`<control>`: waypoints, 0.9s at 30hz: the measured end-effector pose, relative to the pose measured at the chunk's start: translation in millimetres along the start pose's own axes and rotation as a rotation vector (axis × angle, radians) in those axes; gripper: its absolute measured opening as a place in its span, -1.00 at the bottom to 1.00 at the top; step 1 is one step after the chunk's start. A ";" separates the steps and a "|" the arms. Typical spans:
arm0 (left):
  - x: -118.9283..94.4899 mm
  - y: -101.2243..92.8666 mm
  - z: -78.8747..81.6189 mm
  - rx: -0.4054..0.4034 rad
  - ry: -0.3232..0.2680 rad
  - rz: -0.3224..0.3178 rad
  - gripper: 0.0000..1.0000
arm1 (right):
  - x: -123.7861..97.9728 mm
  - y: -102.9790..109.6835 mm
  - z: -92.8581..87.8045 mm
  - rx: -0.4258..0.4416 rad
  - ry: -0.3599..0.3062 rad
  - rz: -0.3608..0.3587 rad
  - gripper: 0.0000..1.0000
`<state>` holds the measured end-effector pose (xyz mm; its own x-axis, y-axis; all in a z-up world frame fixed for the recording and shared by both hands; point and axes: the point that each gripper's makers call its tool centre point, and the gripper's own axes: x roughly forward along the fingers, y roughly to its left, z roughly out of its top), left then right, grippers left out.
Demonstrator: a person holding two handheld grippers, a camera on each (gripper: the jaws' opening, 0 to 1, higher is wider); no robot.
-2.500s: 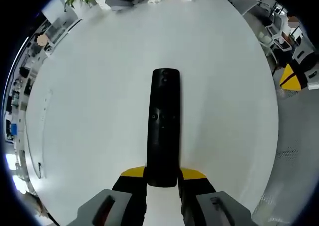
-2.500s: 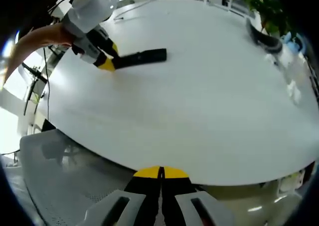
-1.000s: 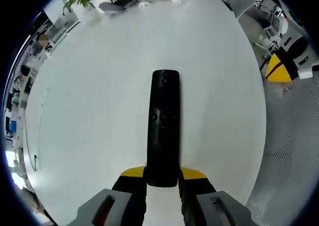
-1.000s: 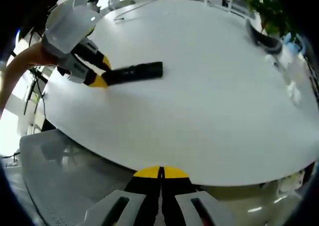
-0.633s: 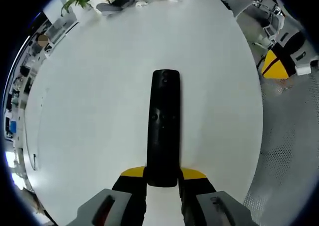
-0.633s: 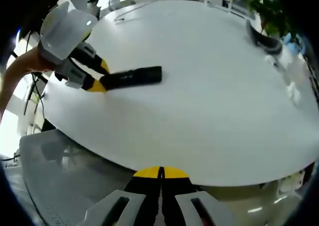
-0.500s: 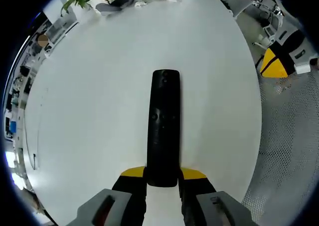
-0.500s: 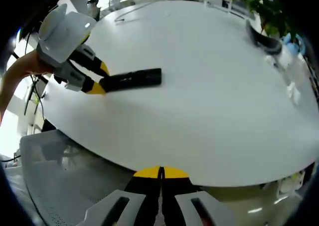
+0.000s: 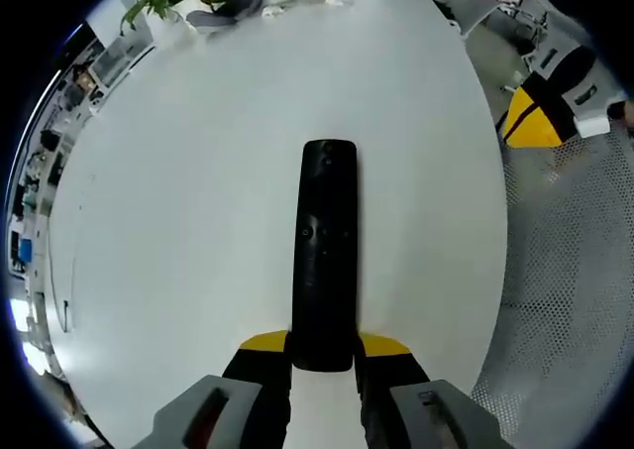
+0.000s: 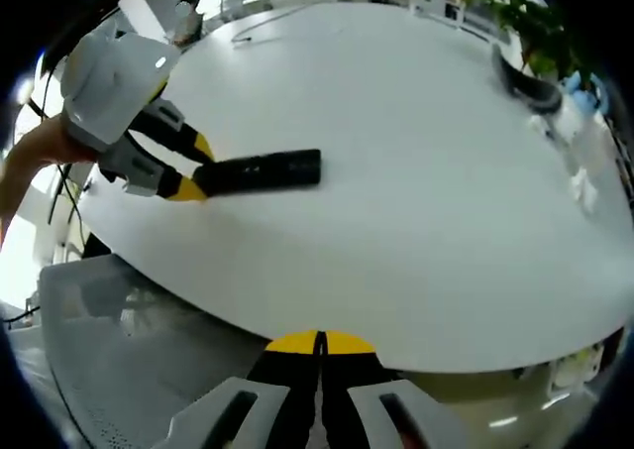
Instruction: Press the specified remote control buttons in sequence, fully releasing each button before pressing the next.
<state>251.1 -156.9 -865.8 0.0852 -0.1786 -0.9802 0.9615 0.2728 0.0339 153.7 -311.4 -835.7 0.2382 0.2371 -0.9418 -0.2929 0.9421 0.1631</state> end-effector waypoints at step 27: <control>-4.5 -51.0 -11.7 -0.008 -0.021 0.008 -0.52 | -1.9 1.9 1.6 -0.015 -0.018 -0.001 -1.00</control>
<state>198.7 -159.0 -865.4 0.0987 -0.1956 -0.9757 0.9586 0.2819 0.0405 154.2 -309.7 -833.2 0.2550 0.2409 -0.9364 -0.3065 0.9387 0.1580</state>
